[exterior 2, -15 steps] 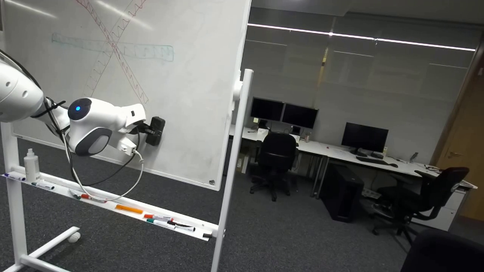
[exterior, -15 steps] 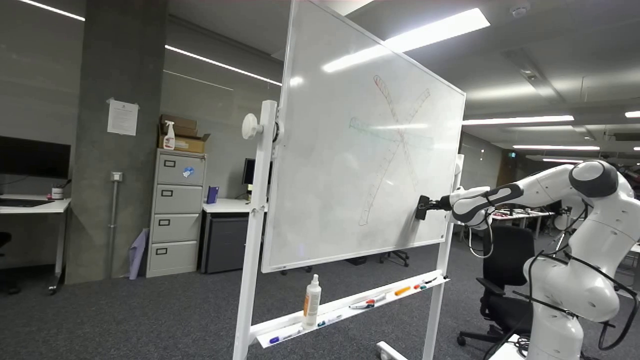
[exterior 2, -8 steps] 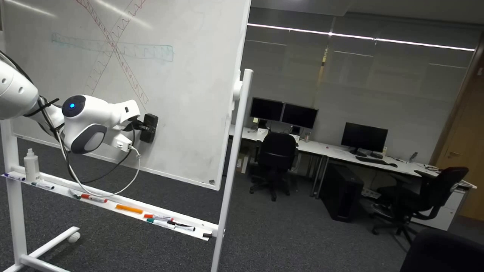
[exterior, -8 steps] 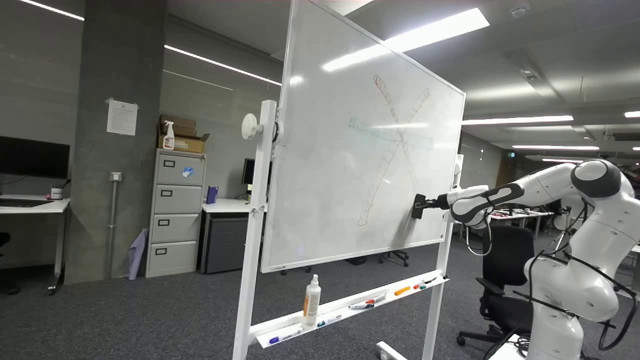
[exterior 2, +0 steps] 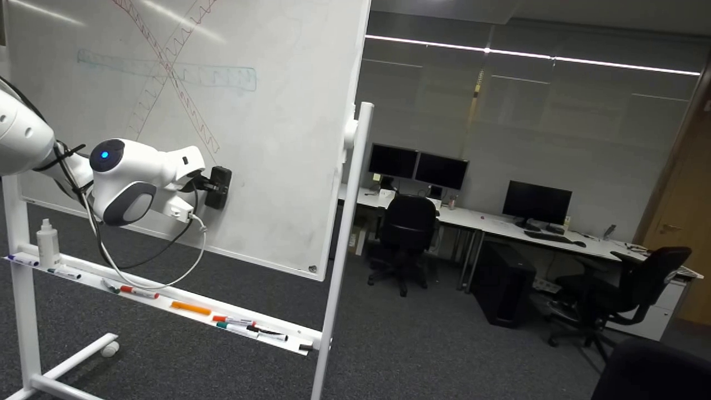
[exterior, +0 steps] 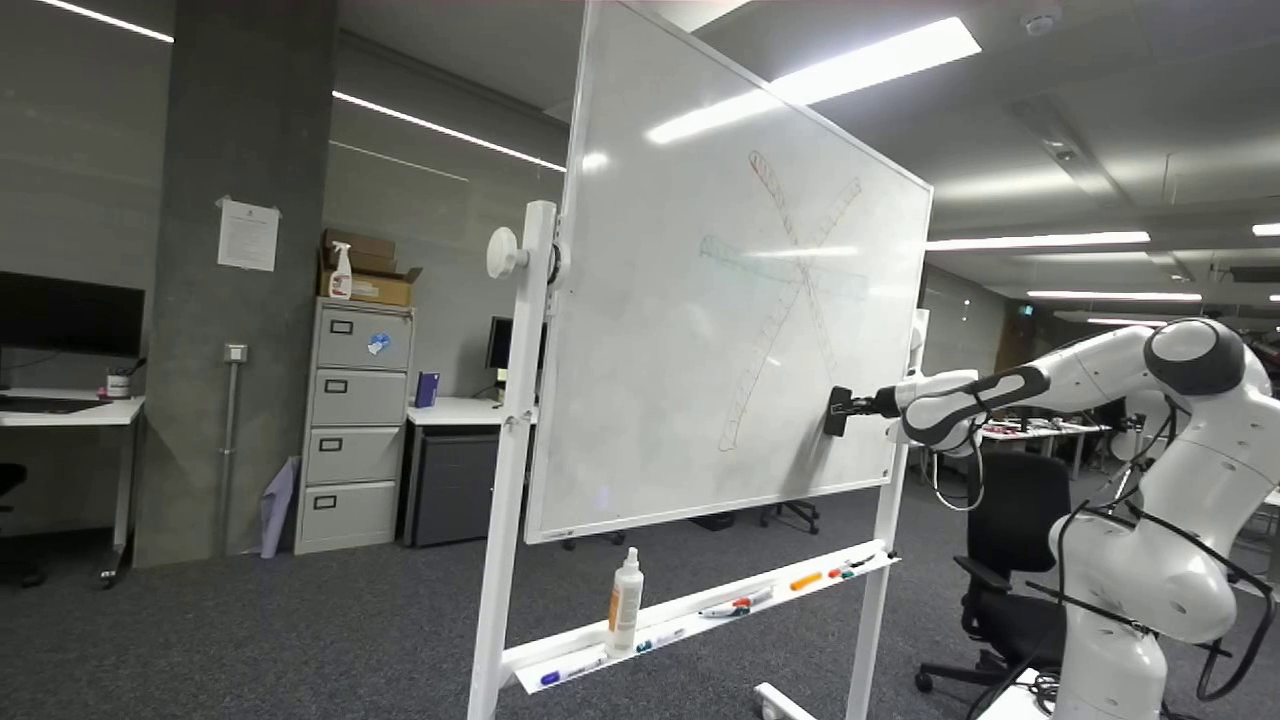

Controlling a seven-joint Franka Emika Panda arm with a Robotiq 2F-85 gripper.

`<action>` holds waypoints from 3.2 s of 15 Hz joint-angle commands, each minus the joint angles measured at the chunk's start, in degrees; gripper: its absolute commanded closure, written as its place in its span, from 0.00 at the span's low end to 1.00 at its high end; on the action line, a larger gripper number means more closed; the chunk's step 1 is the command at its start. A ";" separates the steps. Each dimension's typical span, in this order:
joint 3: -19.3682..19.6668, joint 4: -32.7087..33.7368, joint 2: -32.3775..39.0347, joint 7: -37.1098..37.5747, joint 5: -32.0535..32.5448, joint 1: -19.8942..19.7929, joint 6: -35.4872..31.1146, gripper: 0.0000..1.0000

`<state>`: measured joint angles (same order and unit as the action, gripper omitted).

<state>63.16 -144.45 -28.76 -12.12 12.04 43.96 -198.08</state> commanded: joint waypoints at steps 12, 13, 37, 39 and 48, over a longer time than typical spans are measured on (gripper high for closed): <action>18.58 10.00 -4.47 -0.47 0.37 12.81 0.70 0.70; 18.64 10.01 -4.39 -0.48 0.41 13.18 0.53 0.70; -25.22 7.08 0.41 1.64 -6.25 -11.56 0.06 0.70; -26.84 7.87 1.12 1.64 -8.61 -13.81 0.06 0.70; -22.13 7.98 3.39 3.39 -14.80 -13.78 0.06 0.70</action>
<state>38.43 -139.74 -29.51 -10.53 -0.77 29.60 -198.02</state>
